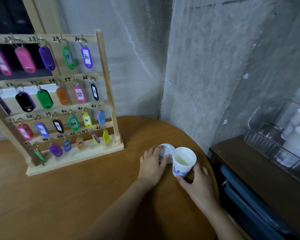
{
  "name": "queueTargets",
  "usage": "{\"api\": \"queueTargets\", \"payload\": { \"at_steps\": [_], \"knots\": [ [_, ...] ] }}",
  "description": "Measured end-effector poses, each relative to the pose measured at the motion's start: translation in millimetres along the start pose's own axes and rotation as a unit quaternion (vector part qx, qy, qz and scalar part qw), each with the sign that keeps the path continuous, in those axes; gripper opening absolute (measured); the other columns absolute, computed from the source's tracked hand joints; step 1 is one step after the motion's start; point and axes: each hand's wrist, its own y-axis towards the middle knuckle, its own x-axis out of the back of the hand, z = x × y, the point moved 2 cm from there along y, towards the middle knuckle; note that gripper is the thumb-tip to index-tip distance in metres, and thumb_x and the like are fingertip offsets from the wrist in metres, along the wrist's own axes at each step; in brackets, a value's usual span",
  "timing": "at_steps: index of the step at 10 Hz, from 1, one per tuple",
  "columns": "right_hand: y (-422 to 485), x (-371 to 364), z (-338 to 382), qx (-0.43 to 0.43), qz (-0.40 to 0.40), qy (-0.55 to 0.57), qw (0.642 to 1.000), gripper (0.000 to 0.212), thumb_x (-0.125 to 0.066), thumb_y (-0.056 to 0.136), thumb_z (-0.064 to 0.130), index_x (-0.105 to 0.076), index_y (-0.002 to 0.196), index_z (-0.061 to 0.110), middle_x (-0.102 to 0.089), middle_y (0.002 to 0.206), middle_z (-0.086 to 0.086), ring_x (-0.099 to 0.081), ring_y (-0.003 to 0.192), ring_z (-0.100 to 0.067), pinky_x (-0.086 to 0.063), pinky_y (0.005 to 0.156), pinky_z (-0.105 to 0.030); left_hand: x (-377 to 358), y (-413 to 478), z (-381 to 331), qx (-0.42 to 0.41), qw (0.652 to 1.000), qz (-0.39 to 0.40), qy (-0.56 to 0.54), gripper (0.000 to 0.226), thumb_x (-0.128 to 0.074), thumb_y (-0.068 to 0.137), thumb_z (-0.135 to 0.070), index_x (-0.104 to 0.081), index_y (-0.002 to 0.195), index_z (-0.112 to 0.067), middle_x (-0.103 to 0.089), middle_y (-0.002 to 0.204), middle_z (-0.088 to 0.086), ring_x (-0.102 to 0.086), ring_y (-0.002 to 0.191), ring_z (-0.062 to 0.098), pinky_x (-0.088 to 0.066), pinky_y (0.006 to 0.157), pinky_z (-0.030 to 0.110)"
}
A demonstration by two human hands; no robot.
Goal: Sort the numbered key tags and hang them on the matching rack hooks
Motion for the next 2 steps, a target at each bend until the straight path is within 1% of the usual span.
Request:
{"api": "queueTargets", "payload": {
  "at_steps": [1,2],
  "knots": [
    [-0.9,-0.3,0.1,0.016,-0.001,-0.006,1.0,0.069,-0.077,0.072,0.041,-0.047,0.129,0.017,-0.05,0.128,-0.006,-0.047,0.121,-0.023,-0.044,0.097,-0.038,4.2,0.8,0.6,0.003,0.999,-0.004,-0.052,0.046,-0.039,0.097,-0.046,-0.041,0.138,-0.025,-0.037,0.147,-0.004,-0.032,0.135,0.014,-0.027,0.112,0.037],
    [-11.8,5.9,-4.1,0.028,-0.007,-0.007,1.0,0.076,-0.077,0.073,0.039,-0.041,0.138,0.02,-0.048,0.135,-0.001,-0.041,0.128,-0.021,-0.041,0.102,-0.039,15.2,-20.7,6.8,0.003,0.996,-0.021,-0.09,0.04,-0.042,0.098,-0.038,-0.045,0.135,-0.023,-0.04,0.143,-0.004,-0.034,0.134,0.013,-0.028,0.112,0.031]
  ]
}}
